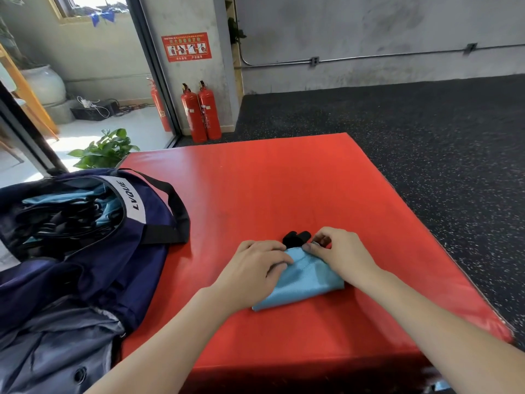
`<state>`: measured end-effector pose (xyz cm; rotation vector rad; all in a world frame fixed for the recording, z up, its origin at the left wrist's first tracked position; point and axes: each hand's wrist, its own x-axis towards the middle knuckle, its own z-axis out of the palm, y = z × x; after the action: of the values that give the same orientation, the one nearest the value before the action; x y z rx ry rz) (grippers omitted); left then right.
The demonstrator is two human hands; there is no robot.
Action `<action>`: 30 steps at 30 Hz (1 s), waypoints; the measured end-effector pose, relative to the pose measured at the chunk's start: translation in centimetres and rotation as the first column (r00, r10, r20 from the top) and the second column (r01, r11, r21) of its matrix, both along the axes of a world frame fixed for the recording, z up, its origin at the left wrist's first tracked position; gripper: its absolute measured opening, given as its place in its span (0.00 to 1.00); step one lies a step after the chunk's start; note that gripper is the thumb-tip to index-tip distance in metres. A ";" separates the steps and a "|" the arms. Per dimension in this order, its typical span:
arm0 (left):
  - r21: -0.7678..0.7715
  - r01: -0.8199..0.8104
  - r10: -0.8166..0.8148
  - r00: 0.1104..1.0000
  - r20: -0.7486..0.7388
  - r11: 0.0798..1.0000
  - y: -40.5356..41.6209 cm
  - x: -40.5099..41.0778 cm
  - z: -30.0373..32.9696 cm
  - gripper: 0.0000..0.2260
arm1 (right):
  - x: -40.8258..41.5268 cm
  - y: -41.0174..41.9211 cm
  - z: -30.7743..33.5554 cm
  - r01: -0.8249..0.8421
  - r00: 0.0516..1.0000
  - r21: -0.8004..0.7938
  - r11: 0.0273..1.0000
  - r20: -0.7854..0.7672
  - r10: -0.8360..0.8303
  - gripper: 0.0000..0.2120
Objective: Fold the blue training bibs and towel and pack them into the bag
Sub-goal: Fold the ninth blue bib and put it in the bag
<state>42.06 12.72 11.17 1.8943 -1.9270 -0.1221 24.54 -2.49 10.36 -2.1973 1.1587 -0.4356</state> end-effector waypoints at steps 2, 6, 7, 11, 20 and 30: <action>0.088 -0.044 0.040 0.998 0.050 0.995 0.1 -0.4 0.3 0.12 | -0.1 0.2 0.1 0.018 1.000 -0.025 1.000 -0.007 -0.018 0.15; 0.164 -0.304 0.233 0.908 0.349 0.939 0.2 -1.9 2.2 0.13 | -0.4 1.1 0.5 0.098 0.995 -0.095 0.991 -0.015 -0.100 0.20; 0.177 -0.363 0.270 0.875 0.401 0.915 0.3 -2.4 2.5 0.12 | -0.5 1.5 0.6 0.097 0.995 -0.099 0.990 -0.025 -0.100 0.20; 0.280 -0.447 0.336 0.868 0.366 0.850 0.9 -4.0 3.1 0.08 | -0.3 3.6 0.8 0.015 0.998 0.014 1.000 -0.054 -0.014 0.21; 0.260 -0.446 0.413 0.894 0.173 0.856 2.1 -3.8 3.4 0.11 | 0.1 3.7 0.5 -0.023 0.999 0.311 0.950 0.032 0.013 0.19; 0.162 -0.136 0.194 0.884 -0.426 0.977 2.4 1.8 5.5 0.17 | 0.2 4.1 2.7 -0.332 0.918 0.555 0.763 0.376 0.127 0.10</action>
<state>43.84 15.14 16.71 1.8993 -1.4760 -0.5836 24.70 1.60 13.10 -1.5914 0.6980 -0.2431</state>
